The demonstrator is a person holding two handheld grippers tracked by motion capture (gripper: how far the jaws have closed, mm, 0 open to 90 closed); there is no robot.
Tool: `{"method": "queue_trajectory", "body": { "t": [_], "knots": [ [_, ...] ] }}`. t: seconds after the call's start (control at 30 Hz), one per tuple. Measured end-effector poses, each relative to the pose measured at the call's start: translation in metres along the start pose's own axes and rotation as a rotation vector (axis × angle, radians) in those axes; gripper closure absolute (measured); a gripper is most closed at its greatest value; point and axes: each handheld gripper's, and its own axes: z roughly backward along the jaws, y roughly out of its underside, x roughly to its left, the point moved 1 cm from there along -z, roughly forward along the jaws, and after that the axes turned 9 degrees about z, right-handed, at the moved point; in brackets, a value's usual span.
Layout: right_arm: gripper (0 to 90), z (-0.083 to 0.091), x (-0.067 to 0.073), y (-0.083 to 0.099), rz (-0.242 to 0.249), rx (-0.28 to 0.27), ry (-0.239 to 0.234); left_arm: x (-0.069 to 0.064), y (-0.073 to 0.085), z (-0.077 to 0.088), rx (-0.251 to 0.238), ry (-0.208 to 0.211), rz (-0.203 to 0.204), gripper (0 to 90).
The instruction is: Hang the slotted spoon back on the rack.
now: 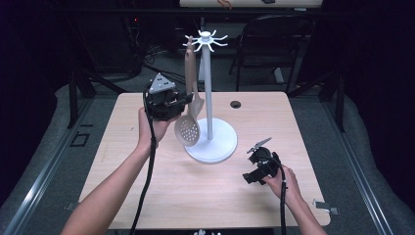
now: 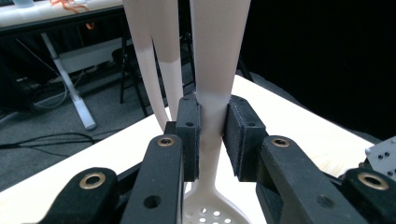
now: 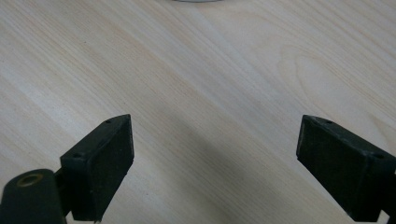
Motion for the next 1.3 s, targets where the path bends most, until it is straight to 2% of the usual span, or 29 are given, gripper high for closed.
{"method": "queue_trajectory", "body": {
  "t": [0.07, 0.37, 0.4, 0.67, 0.83, 1.0, 1.17, 1.3],
  "knots": [
    [10.6, 0.001, 0.000, 0.000, 0.005, 0.003, 0.016, 0.000, -0.001, -0.001, -0.007, 0.001, 0.003, 76.7],
    [10.5, 0.001, 0.002, -0.001, 0.009, -0.006, 0.010, -0.005, -0.004, -0.004, 0.001, -0.002, -0.012, 76.7],
    [10.5, 0.002, 0.002, -0.002, 0.019, 0.005, 0.021, -0.005, -0.004, -0.005, 0.002, -0.003, -0.010, 76.7],
    [10.5, 0.001, 0.002, -0.001, 0.006, -0.014, 0.010, -0.006, -0.008, -0.011, 0.007, -0.014, -0.008, 76.6],
    [10.5, 0.001, 0.001, -0.001, 0.009, -0.008, 0.012, -0.006, -0.008, -0.015, 0.011, -0.028, -0.008, 76.6],
    [10.4, 0.001, 0.002, -0.001, 0.007, -0.010, 0.005, -0.008, -0.009, -0.018, 0.006, -0.040, -0.002, 76.5],
    [10.3, 0.001, 0.002, -0.001, 0.008, -0.007, 0.002, -0.007, -0.008, -0.026, 0.013, -0.034, 0.009, 76.4],
    [10.2, 0.000, 0.002, -0.001, 0.012, -0.004, 0.001, -0.006, -0.007, -0.032, 0.001, -0.024, 0.024, 76.3]
  ]
}}
